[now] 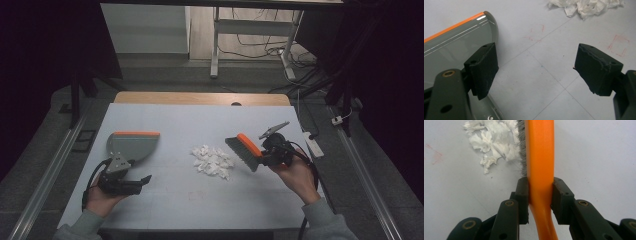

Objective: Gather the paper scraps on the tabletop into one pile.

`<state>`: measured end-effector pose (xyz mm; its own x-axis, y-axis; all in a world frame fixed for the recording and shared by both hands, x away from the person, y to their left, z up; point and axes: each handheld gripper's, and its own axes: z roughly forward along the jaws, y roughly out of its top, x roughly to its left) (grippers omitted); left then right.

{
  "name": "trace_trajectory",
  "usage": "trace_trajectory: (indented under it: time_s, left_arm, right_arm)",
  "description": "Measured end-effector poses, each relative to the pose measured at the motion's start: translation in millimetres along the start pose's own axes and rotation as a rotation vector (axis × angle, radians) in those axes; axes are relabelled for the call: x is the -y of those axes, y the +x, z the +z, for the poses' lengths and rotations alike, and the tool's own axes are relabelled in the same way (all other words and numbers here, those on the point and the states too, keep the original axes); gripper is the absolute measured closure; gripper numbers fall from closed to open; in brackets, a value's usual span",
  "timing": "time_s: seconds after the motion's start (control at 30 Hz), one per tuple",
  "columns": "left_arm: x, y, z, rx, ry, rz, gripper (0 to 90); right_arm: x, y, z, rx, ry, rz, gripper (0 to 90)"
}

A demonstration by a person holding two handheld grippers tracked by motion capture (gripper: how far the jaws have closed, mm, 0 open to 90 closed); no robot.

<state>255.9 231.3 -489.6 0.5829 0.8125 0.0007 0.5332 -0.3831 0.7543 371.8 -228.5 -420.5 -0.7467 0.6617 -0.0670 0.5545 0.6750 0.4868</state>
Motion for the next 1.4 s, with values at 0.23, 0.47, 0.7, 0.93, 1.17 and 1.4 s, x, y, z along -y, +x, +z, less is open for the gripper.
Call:
trace_trajectory:
  time_s: [0.23,0.47,0.7,0.93,1.17,1.4]
  left_arm:
    - [-0.1,-0.6,-1.8,0.0,-0.015,0.006,20.0]
    - [0.8,0.0,-3.1,0.0,-0.025,0.007,19.9]
    - [0.1,-2.1,-2.0,0.0,-0.026,0.013,19.9]
    - [-0.3,-1.7,-0.3,0.002,-0.021,0.017,19.8]
    - [0.2,-0.5,-0.5,0.004,-0.023,0.014,19.8]
    - [0.3,-0.4,-1.0,0.001,-0.025,0.014,19.8]
  right_arm:
    - [16.5,-9.6,-1.6,0.03,-0.043,0.055,69.0]
    - [51.0,-14.2,-8.6,0.057,-0.129,0.128,69.0]
    - [90.0,-12.4,-13.2,0.054,-0.215,0.185,69.1]
    - [103.3,-16.5,-12.0,0.05,-0.222,0.206,69.0]
    - [103.8,-17.4,-11.6,0.056,-0.227,0.199,69.0]
    - [104.3,-17.2,-12.0,0.054,-0.226,0.193,69.0]
